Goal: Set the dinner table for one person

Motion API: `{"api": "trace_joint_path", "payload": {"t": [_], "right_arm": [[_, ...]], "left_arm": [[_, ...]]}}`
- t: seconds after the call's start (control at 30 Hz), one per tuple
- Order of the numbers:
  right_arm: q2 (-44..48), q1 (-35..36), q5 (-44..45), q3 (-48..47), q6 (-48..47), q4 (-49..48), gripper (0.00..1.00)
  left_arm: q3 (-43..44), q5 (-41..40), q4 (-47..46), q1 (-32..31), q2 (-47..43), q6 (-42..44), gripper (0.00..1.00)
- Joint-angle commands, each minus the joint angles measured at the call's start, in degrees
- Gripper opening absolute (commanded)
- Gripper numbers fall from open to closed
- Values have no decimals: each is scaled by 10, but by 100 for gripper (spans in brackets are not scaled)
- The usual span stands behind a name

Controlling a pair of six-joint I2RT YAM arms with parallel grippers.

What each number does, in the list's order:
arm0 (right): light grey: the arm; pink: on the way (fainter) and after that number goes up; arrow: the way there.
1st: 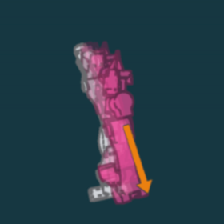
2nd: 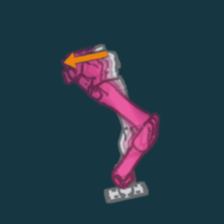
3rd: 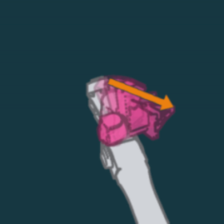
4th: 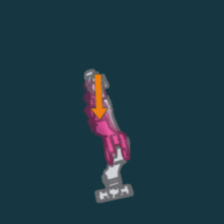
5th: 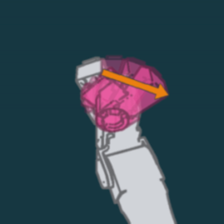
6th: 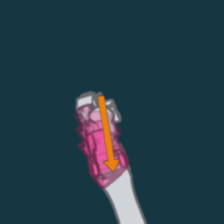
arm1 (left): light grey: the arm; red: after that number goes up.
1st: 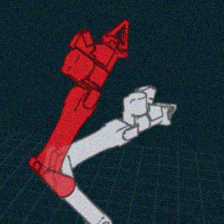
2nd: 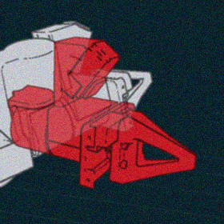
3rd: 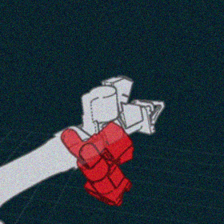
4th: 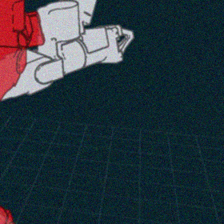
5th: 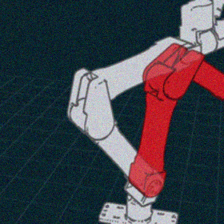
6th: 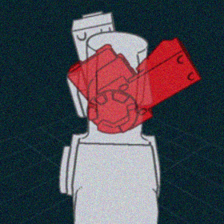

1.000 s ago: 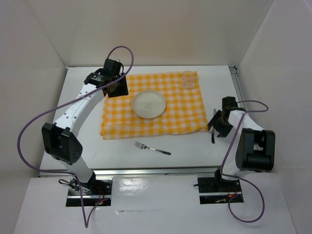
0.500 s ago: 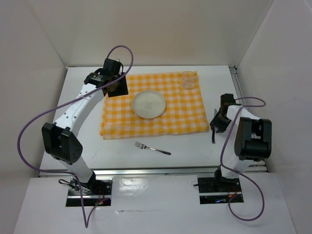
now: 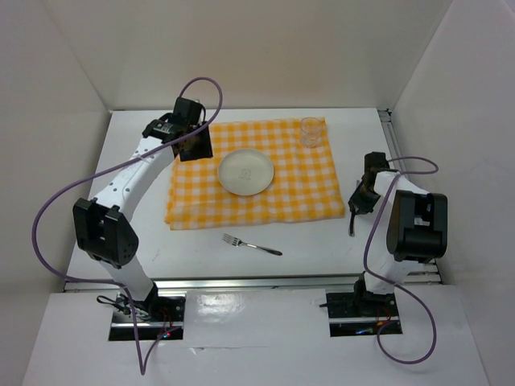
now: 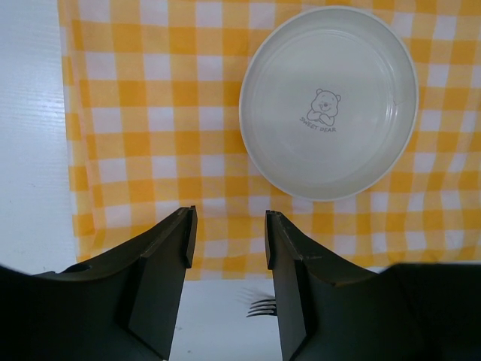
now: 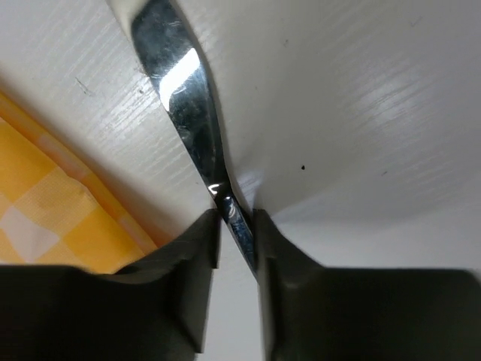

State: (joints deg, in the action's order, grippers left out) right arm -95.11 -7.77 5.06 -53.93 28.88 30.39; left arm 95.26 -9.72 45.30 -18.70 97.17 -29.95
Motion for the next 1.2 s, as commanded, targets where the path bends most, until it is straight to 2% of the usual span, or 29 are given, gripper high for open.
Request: {"api": "trace_joint_path", "payload": {"t": [0.0, 0.13, 0.47, 0.63, 0.93, 1.17], "right_arm": [[-41, -3, -9, 1, 6, -38, 28], [-25, -3, 4, -10, 19, -38, 11], [37, 8, 57, -98, 19, 8, 10], [42, 54, 70, -164, -8, 34, 10], [-39, 177, 13, -295, -87, 92, 10], [-107, 231, -15, -316, -102, 83, 10]], "left_arm": [[21, 5, -7, 0, 7, 13, 58], [26, 5, -7, 0, 7, 13, 58], [32, 5, -7, 0, 13, 13, 58], [37, 5, -2, 0, 18, 13, 58], [48, -18, 4, -5, 18, 8, 58], [27, -13, 4, -5, -6, -8, 58]]}}
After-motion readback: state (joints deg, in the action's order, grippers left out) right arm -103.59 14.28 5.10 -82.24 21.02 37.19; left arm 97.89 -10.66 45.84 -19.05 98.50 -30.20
